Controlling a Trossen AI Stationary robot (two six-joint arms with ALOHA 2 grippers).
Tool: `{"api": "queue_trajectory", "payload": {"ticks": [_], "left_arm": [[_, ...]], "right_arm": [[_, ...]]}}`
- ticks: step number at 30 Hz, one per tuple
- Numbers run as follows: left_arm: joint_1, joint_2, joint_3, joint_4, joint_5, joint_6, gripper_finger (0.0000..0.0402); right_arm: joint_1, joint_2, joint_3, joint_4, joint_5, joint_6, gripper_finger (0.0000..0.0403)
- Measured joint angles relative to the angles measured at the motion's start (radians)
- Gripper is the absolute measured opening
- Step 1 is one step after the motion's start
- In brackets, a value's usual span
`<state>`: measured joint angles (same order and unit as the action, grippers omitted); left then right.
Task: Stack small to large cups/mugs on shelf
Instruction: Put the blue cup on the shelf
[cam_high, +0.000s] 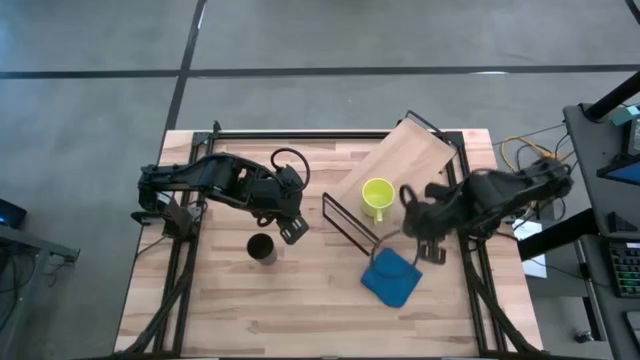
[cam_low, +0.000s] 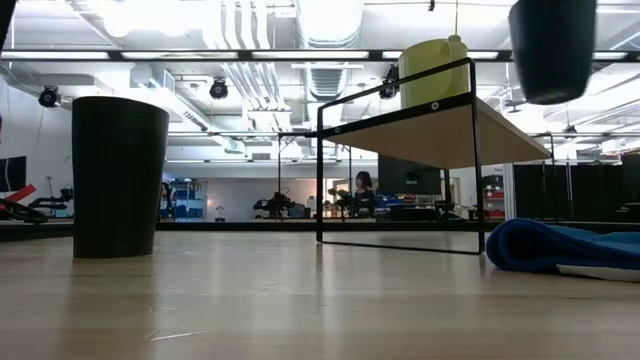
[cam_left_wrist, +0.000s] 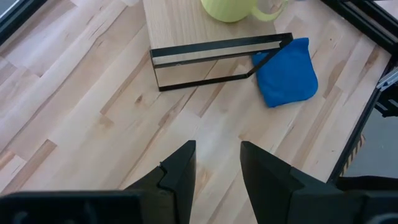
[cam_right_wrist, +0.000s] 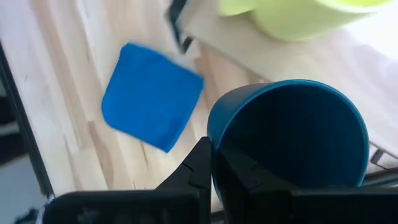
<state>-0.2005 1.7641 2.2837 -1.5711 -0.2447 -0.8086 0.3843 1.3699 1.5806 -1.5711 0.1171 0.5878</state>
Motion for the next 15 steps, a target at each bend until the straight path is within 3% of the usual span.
{"api": "queue_trajectory", "payload": {"ticks": [3, 8, 15], "left_arm": [[0.0, 0.0, 0.0, 0.0, 0.0, 0.0, 0.0111], [0.0, 0.0, 0.0, 0.0, 0.0, 0.0, 0.0111], [0.0, 0.0, 0.0, 0.0, 0.0, 0.0, 0.0111]], "right_arm": [[-0.039, -0.039, 0.0, 0.0, 0.012, -0.013, 0.0009], [-0.128, -0.08, 0.0, 0.0, 0.119, -0.092, 0.0009], [-0.291, -0.076, 0.0, 0.0, 0.147, -0.262, 0.0009]]}}
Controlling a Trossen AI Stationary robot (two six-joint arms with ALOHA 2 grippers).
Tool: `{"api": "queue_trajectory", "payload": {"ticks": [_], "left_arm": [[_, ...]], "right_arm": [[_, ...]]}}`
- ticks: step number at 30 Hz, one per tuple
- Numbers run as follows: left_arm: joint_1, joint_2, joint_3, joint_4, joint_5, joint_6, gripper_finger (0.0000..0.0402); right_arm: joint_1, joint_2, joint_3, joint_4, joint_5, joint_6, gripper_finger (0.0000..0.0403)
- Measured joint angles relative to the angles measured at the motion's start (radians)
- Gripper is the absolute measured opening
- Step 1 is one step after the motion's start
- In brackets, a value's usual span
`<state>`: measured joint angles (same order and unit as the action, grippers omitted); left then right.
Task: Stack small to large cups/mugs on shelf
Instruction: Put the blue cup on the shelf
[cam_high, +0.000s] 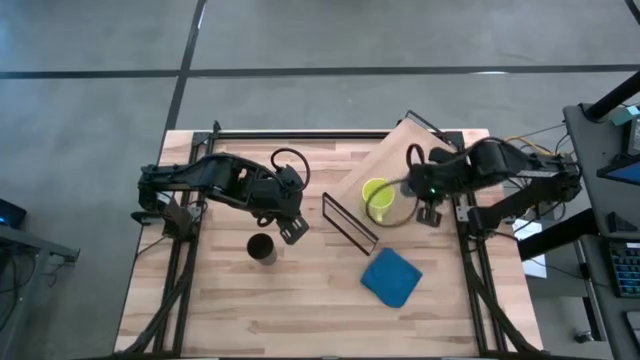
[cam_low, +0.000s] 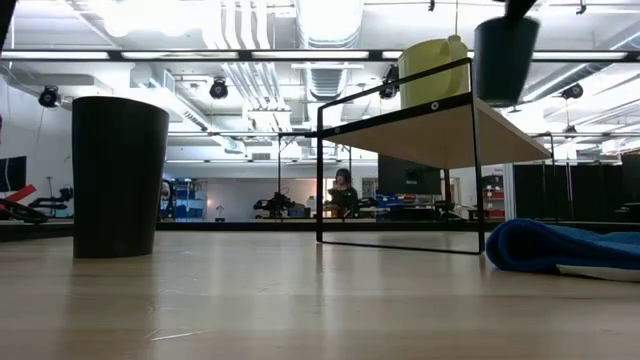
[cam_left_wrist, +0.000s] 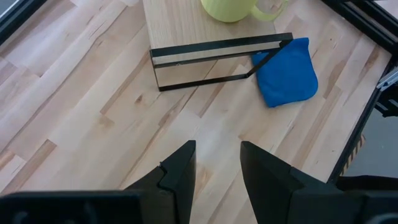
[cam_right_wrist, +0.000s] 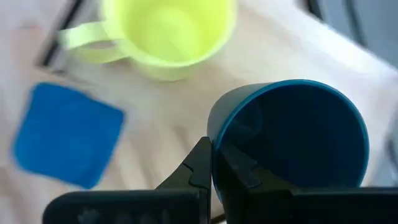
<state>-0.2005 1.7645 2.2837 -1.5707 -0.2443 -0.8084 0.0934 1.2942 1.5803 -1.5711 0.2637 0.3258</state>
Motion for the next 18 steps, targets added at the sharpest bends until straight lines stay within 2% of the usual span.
{"api": "queue_trajectory", "payload": {"ticks": [7, 12, 18], "left_arm": [[0.0, 0.0, 0.0, 0.0, 0.0, 0.003, 0.0111], [0.0, 0.0, 0.0, 0.0, 0.0, 0.003, 0.0111], [0.0, 0.0, 0.0, 0.0, -0.001, 0.003, 0.0111]], "right_arm": [[-0.118, 0.052, 0.0, 0.0, -0.002, -0.146, 0.0009], [-0.136, 0.083, 0.002, 0.014, -0.011, -0.22, 0.0009], [-0.135, 0.103, 0.014, 0.041, -0.081, -0.275, 0.0009]]}}
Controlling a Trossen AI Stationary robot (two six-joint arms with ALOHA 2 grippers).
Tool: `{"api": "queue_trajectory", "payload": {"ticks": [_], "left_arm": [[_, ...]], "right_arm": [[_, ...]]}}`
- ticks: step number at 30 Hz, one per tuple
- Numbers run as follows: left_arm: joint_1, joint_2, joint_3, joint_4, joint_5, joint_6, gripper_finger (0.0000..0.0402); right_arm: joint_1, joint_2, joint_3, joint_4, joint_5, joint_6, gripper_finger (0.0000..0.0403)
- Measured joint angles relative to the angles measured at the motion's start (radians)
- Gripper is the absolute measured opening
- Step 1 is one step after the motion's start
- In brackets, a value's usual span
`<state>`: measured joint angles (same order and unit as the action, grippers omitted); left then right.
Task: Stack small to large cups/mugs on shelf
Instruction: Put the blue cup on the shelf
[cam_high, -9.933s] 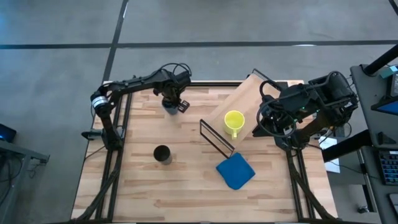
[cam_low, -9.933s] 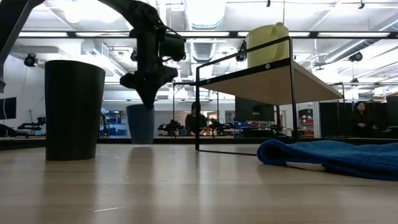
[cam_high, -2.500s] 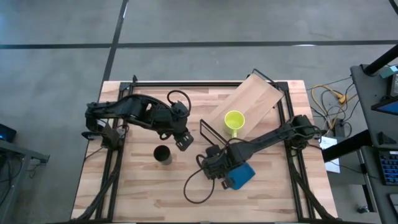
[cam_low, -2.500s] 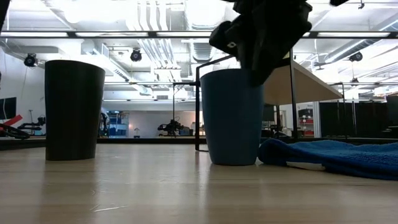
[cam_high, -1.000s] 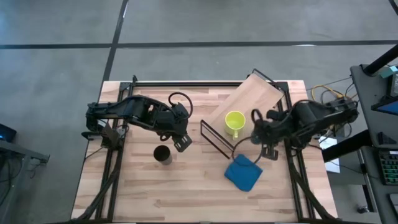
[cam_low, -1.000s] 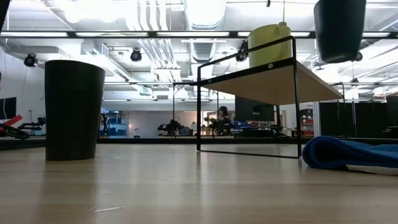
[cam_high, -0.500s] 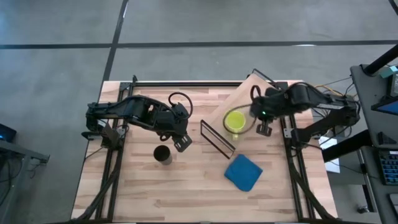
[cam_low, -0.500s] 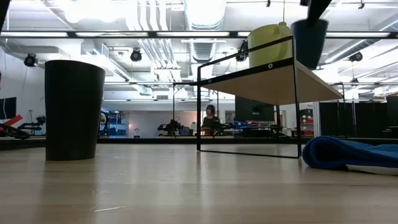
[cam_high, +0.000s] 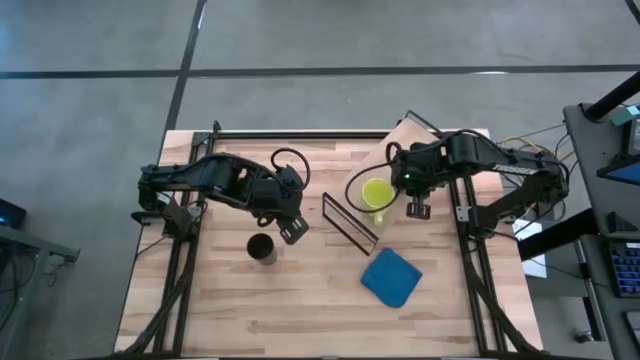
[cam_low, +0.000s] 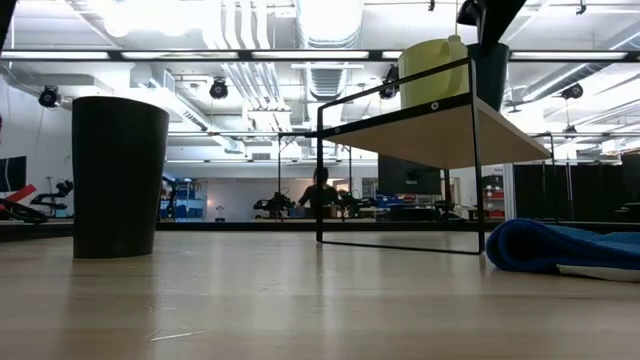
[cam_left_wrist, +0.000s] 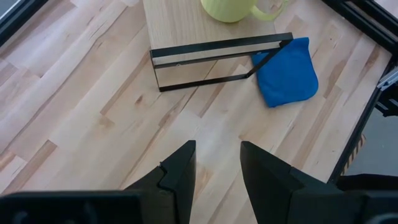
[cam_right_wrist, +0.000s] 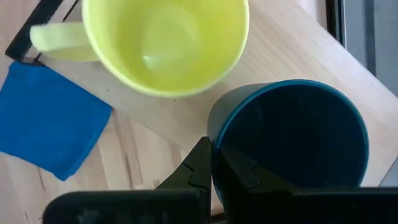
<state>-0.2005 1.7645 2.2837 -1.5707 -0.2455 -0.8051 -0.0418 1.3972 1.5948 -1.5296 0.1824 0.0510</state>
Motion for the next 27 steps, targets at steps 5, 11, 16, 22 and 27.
{"api": "queue_trajectory", "payload": {"ticks": [5, 11, 16, 22, 27], "left_arm": [[0.0, 0.0, 0.0, 0.0, -0.001, 0.0, 0.0111], [0.0, 0.0, 0.0, 0.0, -0.003, 0.0, 0.0111], [0.0, 0.0, 0.0, 0.0, -0.003, 0.0, 0.0111], [0.0, 0.0, 0.0, 0.0, -0.003, 0.001, 0.0111], [0.0, 0.0, 0.0, 0.0, -0.004, 0.001, 0.0111]], "right_arm": [[-0.016, 0.005, 0.0, 0.01, 0.001, -0.023, 0.0009], [-0.053, 0.014, 0.0, 0.022, 0.001, -0.029, 0.0009], [-0.077, 0.015, 0.0, 0.029, 0.0, -0.028, 0.0009], [-0.077, 0.018, 0.0, 0.031, -0.022, -0.029, 0.0009], [-0.079, 0.027, 0.0, 0.042, -0.052, -0.029, 0.0009]]}}
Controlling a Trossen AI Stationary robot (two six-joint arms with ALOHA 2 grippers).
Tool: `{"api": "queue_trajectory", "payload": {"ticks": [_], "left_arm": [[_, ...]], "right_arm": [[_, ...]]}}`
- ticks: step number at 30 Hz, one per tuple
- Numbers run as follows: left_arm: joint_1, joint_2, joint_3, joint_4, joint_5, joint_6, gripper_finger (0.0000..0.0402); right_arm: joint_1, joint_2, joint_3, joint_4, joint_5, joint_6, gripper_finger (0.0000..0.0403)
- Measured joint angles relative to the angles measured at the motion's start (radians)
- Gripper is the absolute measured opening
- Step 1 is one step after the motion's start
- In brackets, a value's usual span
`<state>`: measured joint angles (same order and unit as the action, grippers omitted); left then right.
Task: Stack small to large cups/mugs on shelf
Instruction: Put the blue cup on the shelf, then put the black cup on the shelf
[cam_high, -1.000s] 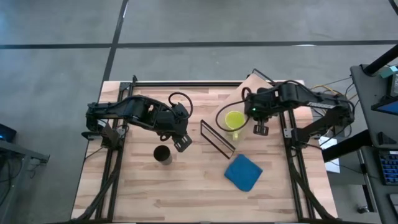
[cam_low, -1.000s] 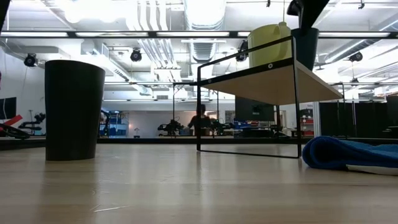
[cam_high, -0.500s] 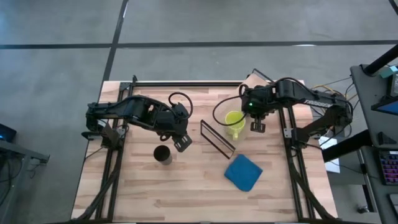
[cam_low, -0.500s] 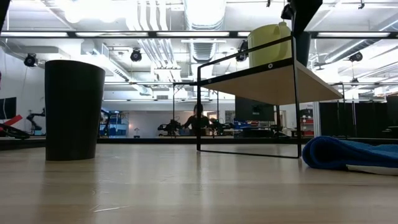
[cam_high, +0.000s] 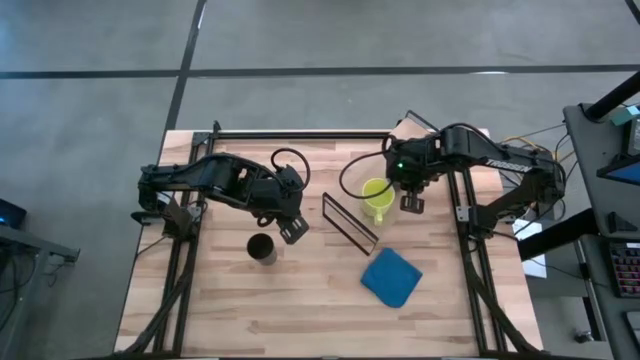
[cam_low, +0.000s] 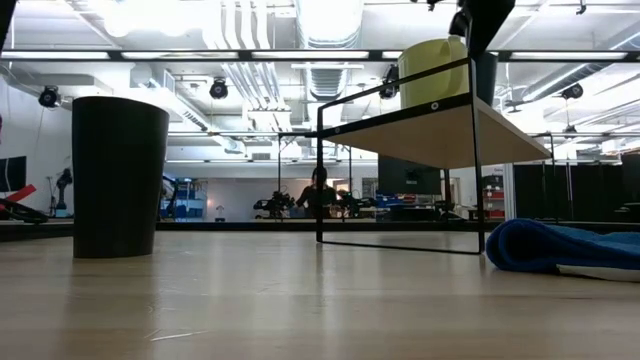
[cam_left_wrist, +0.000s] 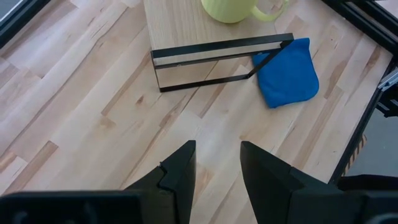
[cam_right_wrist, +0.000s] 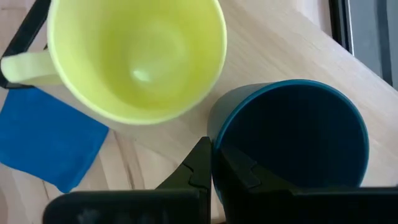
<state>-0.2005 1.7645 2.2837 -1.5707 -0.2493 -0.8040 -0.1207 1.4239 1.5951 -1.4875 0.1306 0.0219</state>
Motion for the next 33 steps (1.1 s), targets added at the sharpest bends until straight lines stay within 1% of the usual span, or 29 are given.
{"api": "queue_trajectory", "payload": {"ticks": [6, 13, 18, 23, 28, 33], "left_arm": [[0.0, 0.0, 0.0, 0.0, 0.0, 0.0, 0.0111], [0.0, 0.0, 0.0, 0.0, 0.0, 0.0, 0.0111], [0.0, 0.0, 0.0, 0.0, 0.0, 0.0, 0.0111], [0.0, 0.0, 0.0, 0.0, 0.0, 0.0, 0.0111], [0.0, 0.0, 0.0, 0.0, 0.0, 0.008, 0.0111], [0.0, 0.0, 0.0, 0.0, 0.0, 0.01, 0.0111]], "right_arm": [[0.0, 0.0, 0.0, 0.014, 0.0, -0.016, 0.0016], [-0.001, 0.023, 0.0, 0.018, 0.001, -0.023, 0.0055], [-0.001, 0.035, 0.0, 0.019, 0.055, -0.024, 0.0072], [0.0, 0.022, 0.0, 0.019, 0.055, -0.016, 0.0079], [0.0, -0.004, 0.001, 0.01, 0.055, 0.003, 0.0077], [0.0, -0.026, 0.043, 0.0, 0.055, 0.004, 0.0079]]}}
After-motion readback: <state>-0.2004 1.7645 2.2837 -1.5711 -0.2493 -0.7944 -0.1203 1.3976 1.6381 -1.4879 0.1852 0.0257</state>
